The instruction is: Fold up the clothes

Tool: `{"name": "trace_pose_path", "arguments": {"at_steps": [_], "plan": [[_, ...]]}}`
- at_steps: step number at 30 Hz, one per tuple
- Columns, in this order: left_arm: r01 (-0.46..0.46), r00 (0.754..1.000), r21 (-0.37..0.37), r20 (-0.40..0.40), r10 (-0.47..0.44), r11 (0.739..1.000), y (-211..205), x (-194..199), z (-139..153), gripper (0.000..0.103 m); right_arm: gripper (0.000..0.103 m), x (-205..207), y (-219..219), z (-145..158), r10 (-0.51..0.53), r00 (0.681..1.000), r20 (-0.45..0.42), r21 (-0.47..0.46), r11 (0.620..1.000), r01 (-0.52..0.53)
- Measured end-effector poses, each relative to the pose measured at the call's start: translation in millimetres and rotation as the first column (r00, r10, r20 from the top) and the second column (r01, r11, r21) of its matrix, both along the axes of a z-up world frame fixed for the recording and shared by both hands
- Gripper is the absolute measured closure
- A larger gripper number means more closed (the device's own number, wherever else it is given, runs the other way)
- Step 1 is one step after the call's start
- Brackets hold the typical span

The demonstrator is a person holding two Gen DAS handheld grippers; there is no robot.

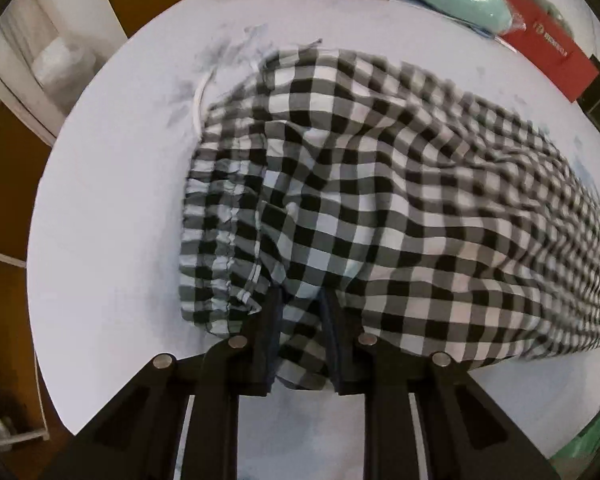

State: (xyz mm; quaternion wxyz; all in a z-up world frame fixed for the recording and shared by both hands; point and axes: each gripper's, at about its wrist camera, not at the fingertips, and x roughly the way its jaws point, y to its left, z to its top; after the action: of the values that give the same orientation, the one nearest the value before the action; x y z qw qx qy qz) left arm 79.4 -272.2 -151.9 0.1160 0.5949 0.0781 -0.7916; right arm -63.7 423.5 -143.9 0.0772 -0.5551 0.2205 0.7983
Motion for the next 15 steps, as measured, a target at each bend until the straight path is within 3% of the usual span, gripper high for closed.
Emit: {"name": "trace_pose_path", "arguments": {"at_steps": [4, 6, 8, 9, 12, 15], "plan": [[-0.010, 1.000, 0.009, -0.007, 0.010, 1.000, -0.6, -1.1, 6.4, 0.083, 0.069, 5.2, 6.1, 3.5, -0.032, 0.999, -0.004, 0.002, 0.999, 0.032], [-0.038, 0.998, 0.030, -0.053, 0.039, 0.999, -2.7, -0.9, 22.8, 0.083, 0.067, 7.5, 3.9, 9.9, -0.036, 0.999, -0.022, 0.016, 0.999, 0.036], [-0.048, 0.991, 0.028, -0.125, 0.051, 0.998, -1.4, -1.4, 44.9, 0.076, 0.042, 11.2, 0.5, 19.9, -0.041, 0.997, -0.061, 0.028, 0.999, 0.043], [-0.042, 0.987, 0.024, -0.153, 0.045, 0.999, 1.6, -3.3, 53.6, 0.075, 0.037, 13.1, -1.2, 24.9, -0.044, 0.996, -0.081, 0.035, 0.998, 0.047], [0.012, 0.979, 0.029, -0.205, -0.006, 1.000, 19.4, -14.9, 67.4, 0.073, 0.035, 11.6, -8.8, 38.2, -0.028, 0.991, -0.133, 0.038, 0.999, 0.034], [0.079, 0.979, 0.063, -0.191, -0.066, 0.995, 44.6, -28.4, 55.0, 0.073, 0.035, 1.4, -19.7, 42.8, 0.004, 0.985, -0.171, 0.008, 1.000, -0.002]]}}
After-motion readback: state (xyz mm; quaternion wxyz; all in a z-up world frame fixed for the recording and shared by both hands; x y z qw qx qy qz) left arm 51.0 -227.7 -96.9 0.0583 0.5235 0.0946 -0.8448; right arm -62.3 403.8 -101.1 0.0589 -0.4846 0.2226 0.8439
